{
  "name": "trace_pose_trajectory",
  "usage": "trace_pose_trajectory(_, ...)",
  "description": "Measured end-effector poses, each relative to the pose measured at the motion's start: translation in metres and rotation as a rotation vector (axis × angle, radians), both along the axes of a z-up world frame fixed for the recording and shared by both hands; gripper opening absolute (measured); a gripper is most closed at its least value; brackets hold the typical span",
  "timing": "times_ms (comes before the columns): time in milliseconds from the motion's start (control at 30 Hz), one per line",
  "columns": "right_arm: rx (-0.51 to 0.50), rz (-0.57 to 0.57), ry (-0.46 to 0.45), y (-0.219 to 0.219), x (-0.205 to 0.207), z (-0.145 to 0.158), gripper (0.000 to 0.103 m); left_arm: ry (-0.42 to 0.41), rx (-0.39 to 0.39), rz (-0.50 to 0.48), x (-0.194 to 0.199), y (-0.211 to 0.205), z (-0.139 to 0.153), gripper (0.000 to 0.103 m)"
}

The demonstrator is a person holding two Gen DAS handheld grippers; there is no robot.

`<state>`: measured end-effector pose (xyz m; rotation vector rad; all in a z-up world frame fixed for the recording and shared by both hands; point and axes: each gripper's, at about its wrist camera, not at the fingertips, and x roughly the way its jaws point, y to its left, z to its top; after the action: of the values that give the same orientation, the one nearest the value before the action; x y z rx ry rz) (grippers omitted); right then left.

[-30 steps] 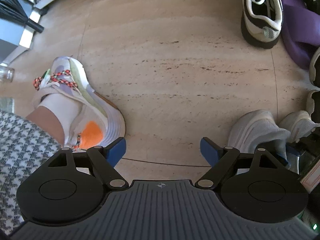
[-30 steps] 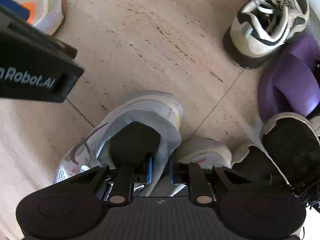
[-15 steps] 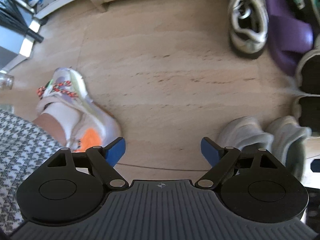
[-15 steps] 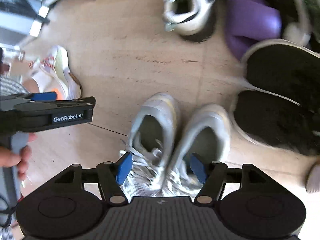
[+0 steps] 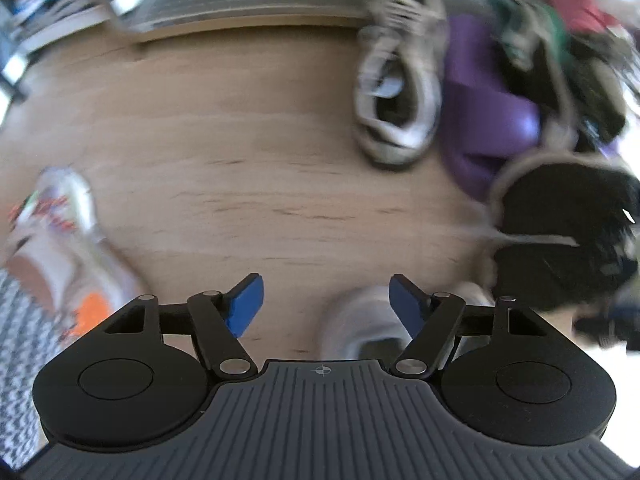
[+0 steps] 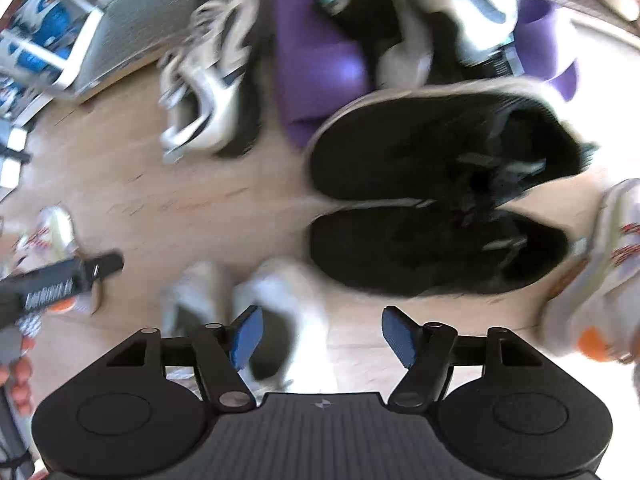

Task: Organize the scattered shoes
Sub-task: 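Move both tools toward the black sneakers on the heap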

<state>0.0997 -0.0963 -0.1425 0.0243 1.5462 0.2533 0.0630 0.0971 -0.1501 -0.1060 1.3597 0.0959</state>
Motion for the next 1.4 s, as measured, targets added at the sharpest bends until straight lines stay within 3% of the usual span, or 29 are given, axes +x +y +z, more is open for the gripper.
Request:
trace_pose_trajectory(167, -0.001, -0.176, -0.047, -0.058, 0.009, 0.007, 0.073, 0.022, 0.011, -0.089, -0.001, -0.030, 0.002, 0.080)
trace_pose_trajectory(333, -0.017, -0.246, -0.087, -0.097, -0.010, 0.008, 0.068, 0.006, -0.014, -0.232, -0.007, -0.075, 0.015, 0.083)
trace_pose_trajectory(467, 0.028, -0.350, -0.082, -0.117, -0.017, 0.011, 0.070, -0.014, -0.028, -0.317, -0.016, -0.105, 0.023, 0.089)
trace_pose_trajectory(567, 0.068, -0.445, -0.082, -0.130, -0.016, 0.013, 0.073, -0.011, -0.055, -0.359, -0.015, -0.116, 0.013, 0.088)
trace_pose_trajectory(633, 0.092, -0.509, -0.072, -0.137, -0.015, 0.012, 0.072, 0.006, -0.038, -0.352, -0.005, -0.127, 0.007, 0.087)
trace_pose_trajectory(800, 0.084, -0.659, -0.054, -0.156, -0.007, -0.001, 0.058, -0.012, -0.097, -0.304, 0.004, -0.132, 0.007, 0.087)
trace_pose_trajectory(1000, 0.007, -0.791, 0.109, -0.165, -0.015, -0.049, 0.059, 0.033, -0.074, -0.294, 0.004, -0.128, -0.010, 0.087)
trace_pose_trajectory(1100, -0.022, -0.794, 0.151, -0.162, -0.017, -0.060, 0.061, 0.035, -0.088, -0.302, 0.006, -0.131, -0.015, 0.086)
trace_pose_trajectory(1233, -0.068, -0.763, 0.141, -0.163, -0.007, -0.046, 0.064, -0.023, -0.148, -0.474, 0.009, -0.162, -0.017, 0.075)
trace_pose_trajectory(1267, -0.079, -0.741, 0.119, -0.167, -0.003, -0.039, 0.069, -0.072, -0.169, -0.634, 0.007, -0.189, -0.016, 0.072)
trace_pose_trajectory(1300, -0.100, -0.711, 0.087, -0.172, 0.004, -0.029, 0.072, -0.086, -0.173, -0.677, 0.006, -0.196, -0.016, 0.071)
trace_pose_trajectory(1333, -0.124, -0.684, 0.057, -0.179, 0.009, -0.019, 0.072, -0.140, -0.157, -0.846, 0.000, -0.226, -0.014, 0.070)
trace_pose_trajectory(1400, -0.164, -0.644, 0.008, -0.193, 0.019, -0.006, 0.075, -0.197, -0.105, -1.054, -0.010, -0.263, -0.015, 0.069)
